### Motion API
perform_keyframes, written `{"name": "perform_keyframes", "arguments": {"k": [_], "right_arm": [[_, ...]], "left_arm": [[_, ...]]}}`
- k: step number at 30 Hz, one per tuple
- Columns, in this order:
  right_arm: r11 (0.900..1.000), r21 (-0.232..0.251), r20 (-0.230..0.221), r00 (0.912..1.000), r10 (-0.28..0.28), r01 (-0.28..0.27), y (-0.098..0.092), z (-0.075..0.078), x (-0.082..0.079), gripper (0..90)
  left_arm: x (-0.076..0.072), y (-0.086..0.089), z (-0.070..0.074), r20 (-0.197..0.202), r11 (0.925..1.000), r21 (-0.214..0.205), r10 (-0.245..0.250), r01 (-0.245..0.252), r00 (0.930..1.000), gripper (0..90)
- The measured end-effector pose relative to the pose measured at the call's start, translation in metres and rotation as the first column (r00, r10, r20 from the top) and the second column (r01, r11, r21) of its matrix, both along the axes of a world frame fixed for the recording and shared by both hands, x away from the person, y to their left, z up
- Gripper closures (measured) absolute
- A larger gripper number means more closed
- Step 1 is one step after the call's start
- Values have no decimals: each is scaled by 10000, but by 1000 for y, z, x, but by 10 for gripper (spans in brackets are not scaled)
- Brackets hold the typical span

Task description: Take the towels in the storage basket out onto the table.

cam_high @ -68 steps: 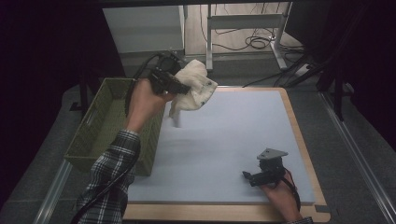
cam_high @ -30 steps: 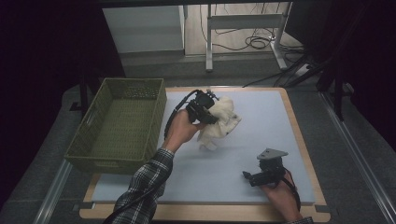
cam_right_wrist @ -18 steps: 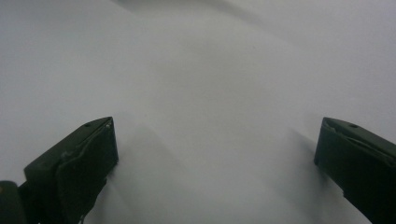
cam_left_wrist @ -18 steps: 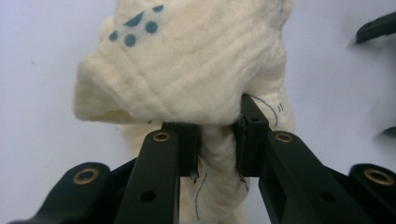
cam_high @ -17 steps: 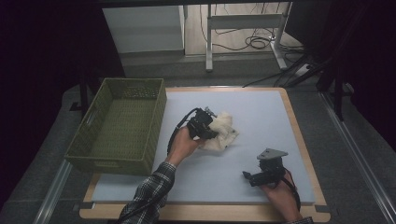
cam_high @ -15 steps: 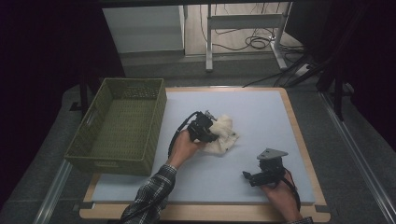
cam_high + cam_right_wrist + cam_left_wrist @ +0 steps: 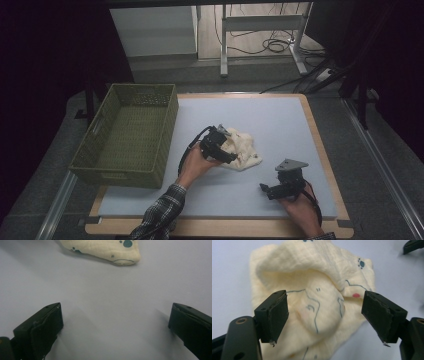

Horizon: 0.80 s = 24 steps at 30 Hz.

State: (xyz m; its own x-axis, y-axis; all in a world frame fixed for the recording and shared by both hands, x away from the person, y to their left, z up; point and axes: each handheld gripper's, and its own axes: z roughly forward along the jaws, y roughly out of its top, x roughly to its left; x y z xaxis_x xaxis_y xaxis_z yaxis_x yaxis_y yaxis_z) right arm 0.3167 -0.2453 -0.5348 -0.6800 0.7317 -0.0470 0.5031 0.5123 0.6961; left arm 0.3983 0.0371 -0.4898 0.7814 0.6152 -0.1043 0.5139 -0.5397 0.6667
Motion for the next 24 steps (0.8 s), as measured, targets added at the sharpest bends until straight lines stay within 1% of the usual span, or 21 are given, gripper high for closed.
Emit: {"name": "perform_keyframes", "arguments": {"k": [3, 4, 5, 6, 7, 8, 9, 10, 11, 12, 13, 14, 15, 16, 17, 18, 19, 20, 21, 22, 24], "right_arm": [[10000, 7, -22, 10000, -12, 12, 0, 0, 0, 0], [10000, 9, -21, 10000, -4, 4, 0, 0, 0, 2], [10000, 35, -30, 10000, -2, 2, 0, 0, 0, 9], [10000, 83, -23, 10000, -47, 47, -1, 1, -1, 50], [10000, 83, -23, 10000, -47, 47, -1, 1, -1, 50], [9999, 141, 28, 10000, -88, 87, -1, 2, -2, 97], [9998, 191, 80, 10000, -59, 58, -2, 3, -3, 167], [9997, 214, 100, 9998, 142, -144, -4, 6, -5, 315], [9996, 190, 46, 9998, 185, -186, -4, 8, -4, 342], [9996, 190, 46, 9998, 185, -186, -4, 8, -4, 342], [9997, 129, 15, 9998, 191, -191, -4, 9, -3, 390], [9995, 148, -99, 9995, 295, -294, -4, 12, 1, 478], [9995, 148, -99, 9995, 295, -294, -4, 12, 1, 478], [9991, 275, -138, 9994, 322, -319, -3, 14, 4, 513], [9984, 428, -188, 9991, 378, -370, -3, 16, 7, 542], [9977, 568, -192, 9991, 384, -372, -2, 19, 12, 547], [9969, 711, -207, 9992, 352, -336, -1, 21, 17, 547], [9950, 968, -178, 9995, 270, -251, 3, 24, 28, 547], [9950, 968, -178, 9995, 270, -251, 3, 24, 28, 547], [9940, 1074, -140, 9996, 231, -215, 5, 26, 33, 547], [9915, 1302, -281, 9996, 83, -45, 11, 25, 49, 539]], "left_arm": [[-6, 12, 3, 114, 9997, -162, 197, -195, 9997, 226], [-8, 16, 4, 119, 9995, -212, 249, -246, 9996, 242], [-10, 19, 3, 147, 9992, -210, 336, -332, 9993, 264], [-13, 26, 2, 189, 9988, -178, 457, -453, 9988, 314], [-13, 26, 2, 189, 9988, -178, 457, -453, 9988, 354], [-15, 29, 1, 250, 9984, -157, 539, -535, 9982, 354], [-16, 32, 0, 342, 9979, -171, 635, -630, 9974, 381], [-18, 39, -3, 349, 9971, -400, 656, -642, 9972, 454], [-18, 39, -3, 349, 9971, -400, 656, -642, 9972, 484], [-19, 42, -4, 409, 9965, -467, 711, -692, 9966, 484], [-20, 45, -4, 465, 9960, -496, 767, -744, 9960, 524], [-20, 48, -5, 497, 9957, -487, 809, -785, 9955, 548], [-19, 50, -6, 455, 9946, -564, 894, -868, 9950, 548], [-18, 52, -6, 445, 9941, -565, 948, -922, 9945, 546], [-17, 54, -7, 453, 9938, -538, 995, -970, 9940, 528], [-16, 56, -8, 415, 9927, -603, 1066, -1040, 9934, 503], [-14, 57, -9, 361, 9914, -720, 1123, -1095, 9930, 495], [-13, 59, -10, 312, 9904, -810, 1152, -1124, 9929, 474], [-11, 60, -12, 221, 9885, -978, 1183, -1156, 9927, 474], [-8, 61, -14, 82, 9856, -1144, 1264, -1246, 9919, 475], [-5, 61, -19, -51, 9838, -1253, 1284, -1280, 9917, 473]]}}
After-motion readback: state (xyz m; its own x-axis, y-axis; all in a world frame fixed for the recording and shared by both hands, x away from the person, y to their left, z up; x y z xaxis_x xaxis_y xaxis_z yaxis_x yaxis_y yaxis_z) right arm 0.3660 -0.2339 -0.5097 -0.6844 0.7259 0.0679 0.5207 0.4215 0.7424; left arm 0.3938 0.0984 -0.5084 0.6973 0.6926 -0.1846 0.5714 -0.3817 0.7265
